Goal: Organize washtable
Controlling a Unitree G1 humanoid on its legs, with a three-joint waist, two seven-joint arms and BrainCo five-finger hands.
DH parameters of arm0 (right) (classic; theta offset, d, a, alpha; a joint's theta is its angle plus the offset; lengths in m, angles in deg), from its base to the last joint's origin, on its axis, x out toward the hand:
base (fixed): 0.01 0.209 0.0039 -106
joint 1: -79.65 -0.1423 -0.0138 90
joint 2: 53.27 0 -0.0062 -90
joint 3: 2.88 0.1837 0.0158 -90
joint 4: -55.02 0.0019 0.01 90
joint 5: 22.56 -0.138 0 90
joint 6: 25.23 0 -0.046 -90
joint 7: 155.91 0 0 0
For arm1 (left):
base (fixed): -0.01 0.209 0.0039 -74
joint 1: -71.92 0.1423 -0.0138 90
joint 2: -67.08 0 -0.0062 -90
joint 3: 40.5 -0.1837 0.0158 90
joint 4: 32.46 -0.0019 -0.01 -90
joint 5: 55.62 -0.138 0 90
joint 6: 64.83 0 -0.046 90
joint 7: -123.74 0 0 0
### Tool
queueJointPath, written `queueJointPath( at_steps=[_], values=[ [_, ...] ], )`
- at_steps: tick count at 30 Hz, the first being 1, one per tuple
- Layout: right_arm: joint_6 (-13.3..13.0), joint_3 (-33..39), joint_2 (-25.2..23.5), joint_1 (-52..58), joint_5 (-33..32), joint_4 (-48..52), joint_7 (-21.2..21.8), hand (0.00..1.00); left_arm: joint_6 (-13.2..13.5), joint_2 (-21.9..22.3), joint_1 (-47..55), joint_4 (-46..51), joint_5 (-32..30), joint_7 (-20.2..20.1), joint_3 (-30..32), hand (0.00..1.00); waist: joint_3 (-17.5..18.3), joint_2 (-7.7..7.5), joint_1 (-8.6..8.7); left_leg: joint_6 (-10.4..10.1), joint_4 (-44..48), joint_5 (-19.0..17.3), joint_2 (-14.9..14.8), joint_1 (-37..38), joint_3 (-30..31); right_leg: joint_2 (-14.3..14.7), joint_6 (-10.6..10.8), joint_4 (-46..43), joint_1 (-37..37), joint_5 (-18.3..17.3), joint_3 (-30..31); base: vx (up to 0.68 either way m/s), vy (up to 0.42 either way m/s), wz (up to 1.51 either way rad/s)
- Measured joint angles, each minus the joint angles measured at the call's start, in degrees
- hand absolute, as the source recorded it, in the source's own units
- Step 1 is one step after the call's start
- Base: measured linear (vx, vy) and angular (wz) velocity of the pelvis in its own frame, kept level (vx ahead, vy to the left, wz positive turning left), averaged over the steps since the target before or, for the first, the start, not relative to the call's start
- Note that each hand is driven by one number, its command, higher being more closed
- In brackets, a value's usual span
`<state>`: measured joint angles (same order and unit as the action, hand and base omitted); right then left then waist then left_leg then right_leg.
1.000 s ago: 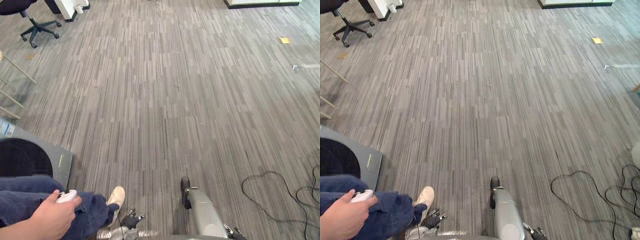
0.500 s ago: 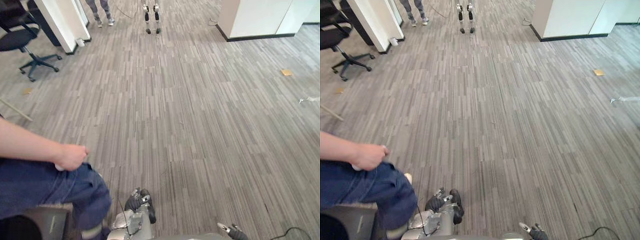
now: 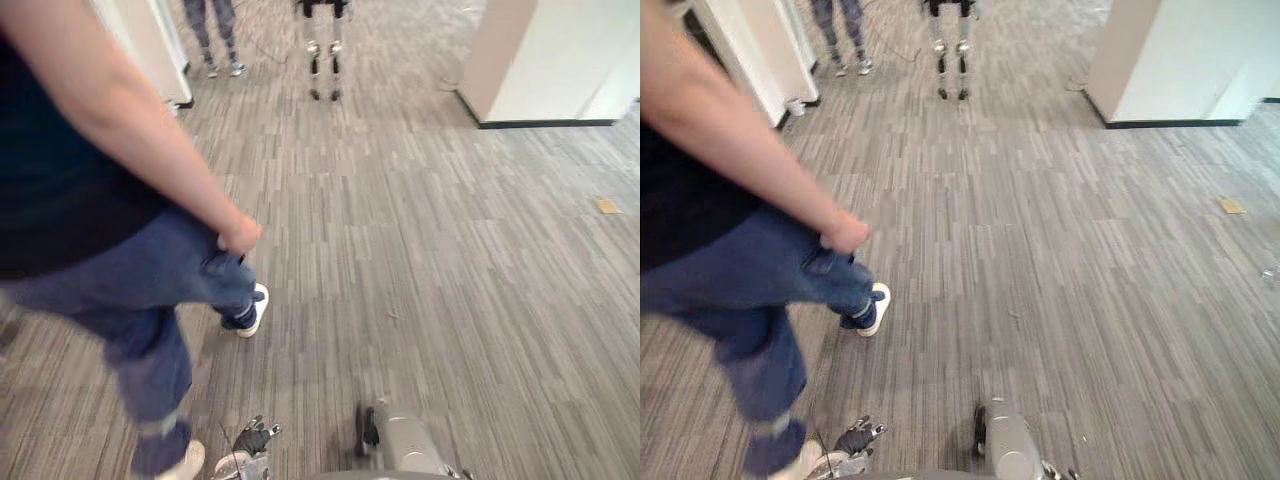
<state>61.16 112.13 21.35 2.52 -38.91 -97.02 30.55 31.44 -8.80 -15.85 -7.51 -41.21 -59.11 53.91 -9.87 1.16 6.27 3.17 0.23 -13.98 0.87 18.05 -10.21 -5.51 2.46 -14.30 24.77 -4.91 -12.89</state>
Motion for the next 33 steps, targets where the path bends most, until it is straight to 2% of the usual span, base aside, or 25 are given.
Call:
queueJointPath(
  at_steps=[2,3,4,5,6,7,8,10,11,13,15,16,18,20,21,22,23,24,25,26,28,30,31,32,33],
  values=[
    [0.40,0.21,-0.92,1.05,-0.18,-0.02,0.09,0.00,-0.05,0.59,0.87,0.54,-0.72,-0.19,4.04,0.00,-0.09,-0.16,-0.12,-1.04,-0.87,-3.09,-0.42,4.06,1.03,-0.79,-0.67,1.90,1.38,1.40,0.67,0.76,-0.115,0.77],
    [0.44,0.43,-1.49,2.02,-1.25,0.55,0.16,0.00,-0.14,1.24,2.20,1.00,-1.11,-0.37,8.10,0.00,0.43,-0.90,-0.08,-0.75,2.28,-4.29,-0.67,6.10,1.72,-0.52,-3.20,-3.03,1.96,5.84,2.80,0.83,-0.177,0.39],
    [0.35,1.69,-1.29,2.23,-1.70,0.90,0.53,0.00,-0.27,1.49,3.34,1.37,-1.24,-0.64,10.07,0.00,0.96,-0.45,-0.14,-0.55,13.19,-4.46,-1.97,3.40,0.71,-0.56,-5.06,-7.42,1.64,9.05,3.72,0.83,-0.208,0.29],
    [0.43,2.82,-1.15,2.34,-2.05,1.51,1.09,0.00,-0.35,2.10,3.82,1.41,-1.31,-0.63,11.17,0.00,0.96,0.62,-0.29,-1.49,20.89,-3.82,-3.76,1.03,0.43,0.06,-6.68,-9.04,0.85,8.75,3.31,0.77,-0.256,0.07],
    [0.30,5.04,-0.03,3.05,-3.66,3.12,1.41,0.00,-0.63,4.15,4.75,1.65,-0.50,-0.70,14.01,0.00,1.02,3.66,-0.45,-6.59,38.03,2.34,-9.00,-5.92,0.68,2.31,-6.95,-10.53,-1.40,4.43,2.20,0.74,-0.204,-0.11],
    [0.19,5.33,0.56,2.76,-3.92,3.26,1.06,0.00,-0.67,4.48,5.13,2.17,-0.09,-0.72,14.63,0.00,1.16,5.37,-0.84,-8.81,48.20,9.82,-11.61,-10.67,1.41,4.19,-7.62,-10.62,-3.59,1.70,1.60,0.75,-0.176,-0.22],
    [0.06,5.59,0.76,2.02,-3.90,3.31,0.76,0.00,-0.79,4.71,5.25,2.63,0.35,-0.80,15.56,0.00,0.94,5.82,-0.90,-9.01,57.15,10.66,-14.30,-14.72,1.20,5.74,-8.38,-10.32,-6.13,-0.59,1.62,0.76,-0.146,-0.18],
    [0.12,5.54,0.12,0.55,-3.83,2.53,0.33,0.00,-0.73,3.50,5.17,4.26,1.75,-0.92,16.11,0.00,-0.13,3.16,-0.90,-5.18,65.94,7.90,-17.79,-21.41,-1.93,6.99,-8.17,-7.10,-15.27,-3.90,2.12,0.78,-0.184,-0.07],
    [0.16,5.25,-0.35,0.02,-3.78,1.16,0.01,0.00,-0.64,2.71,5.29,5.53,3.16,-0.85,15.81,0.00,-0.13,1.10,-1.59,-4.82,63.55,6.11,-17.89,-23.95,-5.23,6.75,-7.57,-3.88,-20.20,-4.65,2.96,0.62,-0.143,-0.18],
    [0.16,3.16,-0.03,-0.56,-3.66,0.44,0.03,0.00,-0.27,1.60,5.50,7.01,6.05,-0.71,13.97,0.00,0.24,-0.04,-2.94,-5.49,54.24,3.77,-17.36,-29.52,-8.89,6.66,-7.02,-0.03,-25.08,-6.18,4.75,0.54,-0.103,-0.35],
    [0.20,3.12,0.32,-2.21,-3.23,-0.18,-0.03,0.00,0.71,1.93,5.53,7.57,7.84,-0.33,12.38,0.00,0.16,0.10,-3.93,-7.15,33.29,4.39,-14.30,-32.99,-8.55,6.40,-5.76,1.09,-27.80,-8.31,6.70,0.62,-0.003,-0.45],
    [0.20,3.12,0.92,-2.65,-3.23,-0.78,0.01,0.00,1.00,2.18,5.99,7.94,8.19,0.54,11.79,0.00,0.11,0.98,-4.07,-11.57,16.49,7.23,-12.58,-32.77,-6.98,6.73,-4.85,2.37,-30.30,-9.60,7.95,0.59,0.089,-0.50],
    [-0.07,2.66,2.28,-2.61,-1.25,-1.34,-0.05,0.00,1.72,2.78,7.36,8.99,8.76,0.90,10.87,0.00,0.53,2.64,-4.16,-12.99,9.40,8.36,-13.13,-34.84,-5.77,7.66,-4.22,3.76,-33.78,-12.43,9.99,0.68,0.228,-0.73],
    [-0.06,1.97,1.95,-1.57,0.20,-1.81,-0.19,0.00,1.86,1.94,8.16,9.71,9.52,0.59,10.89,0.00,2.07,0.35,-4.68,-9.66,13.01,12.65,-11.01,-34.60,-5.49,4.34,-1.30,3.32,-37.35,-16.13,12.51,0.73,0.342,-0.83],
    [-0.13,1.82,1.72,-0.74,1.24,-2.17,-0.03,0.00,1.79,1.72,7.65,8.71,9.56,0.66,10.46,0.00,3.54,-1.19,-5.06,-6.16,13.24,15.73,-8.02,-32.83,-5.70,2.04,1.48,-5.32,-35.12,-17.73,14.83,0.64,0.291,-0.77],
    [-0.07,2.03,1.55,-1.13,1.23,-2.57,-0.06,0.00,1.73,1.10,7.47,7.93,9.46,0.62,9.56,0.00,3.49,-1.83,-4.81,-2.77,14.29,17.29,-6.52,-31.63,-5.43,0.52,2.49,-16.76,-30.93,-17.34,16.03,0.93,0.400,-0.49],
    [0.06,2.14,-0.44,-1.33,1.19,-3.03,-0.11,0.00,1.66,-1.33,6.49,6.77,8.38,0.71,7.35,0.00,3.66,-3.79,-3.53,-1.53,14.69,13.87,-3.64,-27.81,-6.10,-2.77,6.79,-32.86,-25.03,-9.69,16.30,0.73,0.329,0.00],
    [0.06,2.98,-1.11,-1.10,0.67,-3.02,-0.11,0.00,1.42,-1.88,5.82,6.27,7.70,0.69,6.47,0.00,3.43,-4.06,-3.47,-1.17,14.05,12.92,-2.98,-26.03,-5.70,-3.18,6.87,-37.55,-23.21,-4.26,16.29,0.81,0.342,0.23],
    [0.14,3.18,-0.84,-0.72,0.75,-3.02,-0.04,0.00,1.19,-2.15,5.35,5.51,7.13,0.88,4.85,0.00,2.74,-3.09,-3.47,-0.84,11.86,11.57,-2.79,-21.95,-5.59,-3.72,3.58,-42.34,-20.56,-5.90,15.08,0.48,0.194,0.10],
    [0.10,3.03,-0.52,-0.77,0.76,-2.75,-0.03,0.00,1.12,-2.12,5.14,5.11,7.07,0.95,4.06,0.00,2.62,-2.79,-3.54,-0.70,10.19,11.33,-2.98,-19.73,-5.48,-3.55,2.04,-42.06,-19.61,-7.52,13.62,0.55,0.218,0.07],
    [-0.19,1.91,0.05,-0.74,0.69,-1.48,-0.02,0.00,0.91,-1.75,4.68,4.44,6.84,1.21,1.78,0.00,2.81,-0.90,-3.09,-0.70,5.10,11.34,-4.81,-14.04,-4.61,-2.04,0.44,-32.15,-17.04,-11.67,6.69,0.48,0.152,0.17],
    [-0.33,1.39,-0.02,-0.78,0.67,-0.42,-0.14,0.00,0.67,-1.85,3.71,3.71,6.12,1.15,1.37,0.00,2.78,-0.78,-2.33,-0.74,4.24,11.33,-6.15,-12.31,-3.51,0.94,1.16,-13.96,-15.52,-11.29,4.91,0.45,0.017,0.47],
    [-0.25,0.96,-0.11,-0.46,0.71,-0.06,-0.27,0.00,0.66,-1.76,3.63,3.67,5.62,1.01,1.36,0.00,2.98,-1.16,-1.90,-1.54,4.05,10.87,-5.65,-11.72,-2.91,2.08,0.98,-1.83,-15.68,-5.58,5.98,0.47,-0.031,0.63],
    [-0.24,0.96,-0.28,-0.03,0.80,-0.03,-0.25,0.00,0.68,-1.77,3.65,3.70,5.12,0.92,1.56,0.00,3.24,-1.61,-1.98,-2.63,4.05,10.17,-5.08,-11.67,-2.61,2.10,0.72,2.84,-15.68,-0.88,7.33,0.39,-0.036,0.69],
    [-0.17,0.96,-0.88,0.75,1.23,-0.14,-0.29,0.00,0.71,-2.03,3.66,3.81,4.67,0.61,3.20,0.00,3.46,-3.33,-2.11,-4.62,3.82,8.80,-3.48,-10.42,-2.35,0.90,0.81,5.08,-15.27,9.02,9.20,0.35,-0.051,0.55]
  ],
)
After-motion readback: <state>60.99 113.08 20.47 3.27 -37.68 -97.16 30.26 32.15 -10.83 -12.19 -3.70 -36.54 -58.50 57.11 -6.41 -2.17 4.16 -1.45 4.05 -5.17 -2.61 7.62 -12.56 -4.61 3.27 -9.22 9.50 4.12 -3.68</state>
